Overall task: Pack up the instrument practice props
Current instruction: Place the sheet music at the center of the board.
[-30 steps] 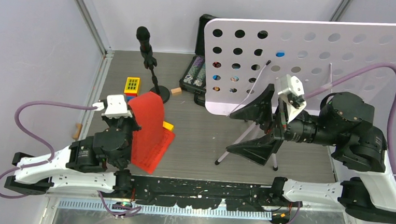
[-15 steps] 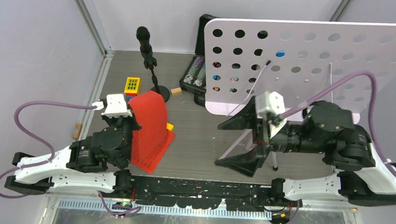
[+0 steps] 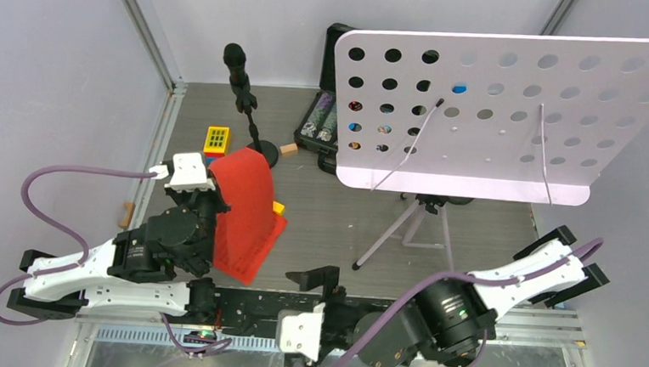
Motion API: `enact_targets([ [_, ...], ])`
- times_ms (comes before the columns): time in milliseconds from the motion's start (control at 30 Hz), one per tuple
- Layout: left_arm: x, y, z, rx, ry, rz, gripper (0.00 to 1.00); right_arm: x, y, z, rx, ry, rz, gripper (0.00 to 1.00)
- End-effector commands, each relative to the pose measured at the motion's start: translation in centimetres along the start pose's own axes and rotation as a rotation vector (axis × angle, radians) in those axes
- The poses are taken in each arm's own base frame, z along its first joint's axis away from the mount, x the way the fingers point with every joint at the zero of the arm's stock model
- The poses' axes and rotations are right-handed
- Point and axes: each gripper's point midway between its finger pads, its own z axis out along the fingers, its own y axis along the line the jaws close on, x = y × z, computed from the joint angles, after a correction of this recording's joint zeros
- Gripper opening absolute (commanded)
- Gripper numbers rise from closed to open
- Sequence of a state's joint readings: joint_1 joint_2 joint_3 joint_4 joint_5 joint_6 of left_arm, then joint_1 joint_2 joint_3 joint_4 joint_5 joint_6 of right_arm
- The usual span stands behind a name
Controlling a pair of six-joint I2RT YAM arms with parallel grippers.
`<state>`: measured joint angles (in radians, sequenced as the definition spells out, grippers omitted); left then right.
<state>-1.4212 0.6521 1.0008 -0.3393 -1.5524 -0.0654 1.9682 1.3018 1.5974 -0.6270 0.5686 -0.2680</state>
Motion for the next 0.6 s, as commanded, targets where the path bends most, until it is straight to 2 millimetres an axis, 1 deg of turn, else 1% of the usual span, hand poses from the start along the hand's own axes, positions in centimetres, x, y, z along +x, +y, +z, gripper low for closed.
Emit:
enact_targets([
  [0, -1.5, 1.8, -0.1, -0.081, 0.003, -0.042, 0.0, 0.6, -1.8, 1.2, 0.27, -0.012, -0.029, 0.97],
  [33, -1.6, 1.8, -0.1, -0.082, 0.004, -0.036, 0.0, 0.4, -1.6, 1.7, 0.295, -0.042, 0.008, 0.98],
  [67, -1.7, 1.9, -0.1, -0.086, 0.006, -0.02, 0.0, 2.1, -1.0, 2.4, 0.323, -0.016, 0.0, 0.98],
  [100, -1.9, 1.9, -0.1, -0.091, 0.009, -0.021, 0.0, 1.8, -0.9, 2.9, 0.349, -0.054, 0.048, 0.99],
  [133, -2.0, 1.9, -0.2, -0.098, 0.012, -0.011, 0.0, 3.4, -0.2, 3.8, 0.366, -0.034, 0.047, 0.99],
  [167, -2.0, 1.9, -0.2, -0.106, 0.016, -0.001, 0.0, 3.4, 0.2, 4.4, 0.382, -0.061, 0.081, 0.99],
  [233, -2.2, 1.9, -0.3, -0.117, 0.024, 0.016, 0.0, 4.2, 1.4, 6.2, 0.414, -0.055, 0.088, 0.99],
  [267, -2.2, 2.0, -0.3, -0.123, 0.027, 0.02, 0.0, 4.4, 1.5, 6.6, 0.434, -0.053, 0.092, 0.99],
  [300, -2.3, 2.1, -0.3, -0.13, 0.032, 0.023, 0.0, 4.6, 2.2, 7.6, 0.444, -0.059, 0.089, 0.99],
  [333, -2.3, 2.2, -0.4, -0.134, 0.036, 0.023, 0.0, 4.9, 2.4, 8.0, 0.457, -0.058, 0.085, 0.99],
  [367, -2.4, 2.2, -0.4, -0.137, 0.04, 0.023, 0.0, 5.1, 2.8, 8.8, 0.472, -0.072, 0.084, 0.99],
  [433, -2.4, 2.3, -0.4, -0.134, 0.047, 0.015, 0.0, 5.9, 3.0, 10.0, 0.513, -0.086, 0.096, 1.0],
  [467, -2.4, 2.4, -0.4, -0.134, 0.052, 0.011, 0.0, 5.9, 2.4, 10.4, 0.537, -0.109, 0.13, 1.0],
  [500, -2.4, 2.5, -0.5, -0.132, 0.057, 0.02, 0.0, 6.9, 2.7, 11.3, 0.532, -0.103, 0.129, 0.99],
  [533, -2.3, 2.5, -0.5, -0.13, 0.06, 0.016, 0.0, 7.3, 2.0, 11.8, 0.546, -0.105, 0.148, 1.0],
  [567, -2.4, 2.4, -0.5, -0.128, 0.062, 0.012, 0.0, 7.7, 2.2, 12.5, 0.536, -0.108, 0.167, 1.0],
])
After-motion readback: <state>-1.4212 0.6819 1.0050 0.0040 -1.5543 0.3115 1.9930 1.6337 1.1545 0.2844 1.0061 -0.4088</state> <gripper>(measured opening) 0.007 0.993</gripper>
